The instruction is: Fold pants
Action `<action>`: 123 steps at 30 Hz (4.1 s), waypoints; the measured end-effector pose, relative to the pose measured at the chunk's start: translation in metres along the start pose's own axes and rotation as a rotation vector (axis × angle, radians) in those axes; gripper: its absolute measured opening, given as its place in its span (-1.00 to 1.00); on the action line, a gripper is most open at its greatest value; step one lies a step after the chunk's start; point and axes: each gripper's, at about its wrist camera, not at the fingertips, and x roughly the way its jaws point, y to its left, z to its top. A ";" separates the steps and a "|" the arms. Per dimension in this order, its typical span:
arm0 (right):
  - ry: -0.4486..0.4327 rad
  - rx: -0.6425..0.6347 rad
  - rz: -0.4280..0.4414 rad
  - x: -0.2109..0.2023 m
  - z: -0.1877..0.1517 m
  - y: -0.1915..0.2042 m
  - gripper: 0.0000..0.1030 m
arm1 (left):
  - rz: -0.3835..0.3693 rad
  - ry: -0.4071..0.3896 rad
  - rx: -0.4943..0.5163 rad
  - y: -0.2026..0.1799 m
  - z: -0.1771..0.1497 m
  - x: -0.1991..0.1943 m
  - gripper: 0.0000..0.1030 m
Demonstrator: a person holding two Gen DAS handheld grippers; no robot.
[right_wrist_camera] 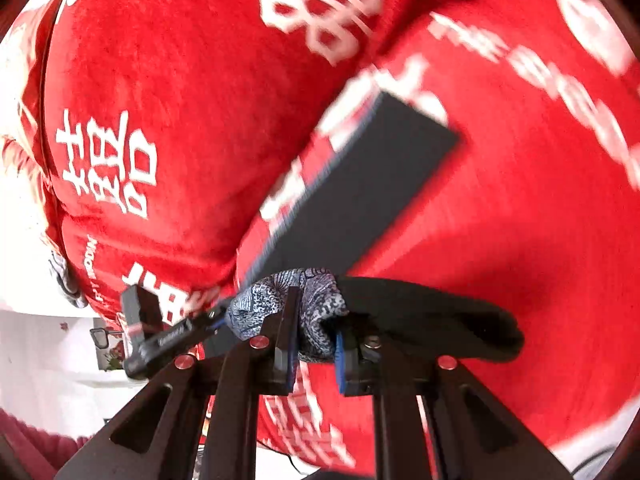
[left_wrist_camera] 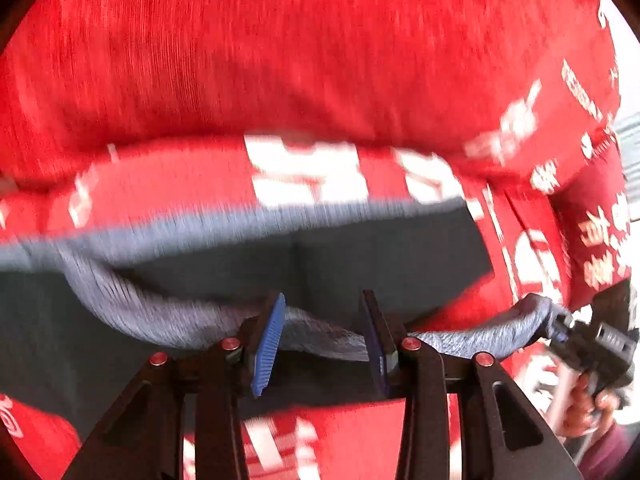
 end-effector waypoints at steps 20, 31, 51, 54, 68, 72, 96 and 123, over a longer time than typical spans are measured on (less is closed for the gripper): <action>0.000 -0.024 -0.332 0.040 0.078 -0.029 0.01 | 0.355 0.054 -0.079 0.056 -0.042 0.034 0.59; 0.058 0.088 -0.373 0.062 0.074 -0.068 -0.71 | 0.447 0.133 -0.050 0.062 -0.049 0.048 0.59; -0.031 -0.383 -0.631 0.129 0.121 0.011 -0.36 | 0.529 0.007 -0.174 0.104 0.040 0.082 0.87; -0.027 -0.225 -0.541 0.110 0.123 0.009 -0.21 | 0.529 -0.006 -0.192 0.127 0.035 0.051 0.87; 0.514 -0.142 0.024 0.235 -0.124 0.108 0.02 | 0.682 -0.010 -0.210 0.301 -0.072 -0.074 0.87; 0.523 -0.058 0.083 0.305 -0.168 0.124 0.02 | 0.721 -0.003 -0.211 0.359 -0.088 -0.079 0.87; 0.316 -0.013 -0.139 0.308 -0.225 0.128 -0.83 | 0.561 0.003 -0.210 0.415 -0.108 -0.085 1.00; 0.220 -0.366 -0.492 0.250 -0.135 0.110 -0.46 | 0.417 0.069 0.057 0.210 -0.120 -0.017 1.00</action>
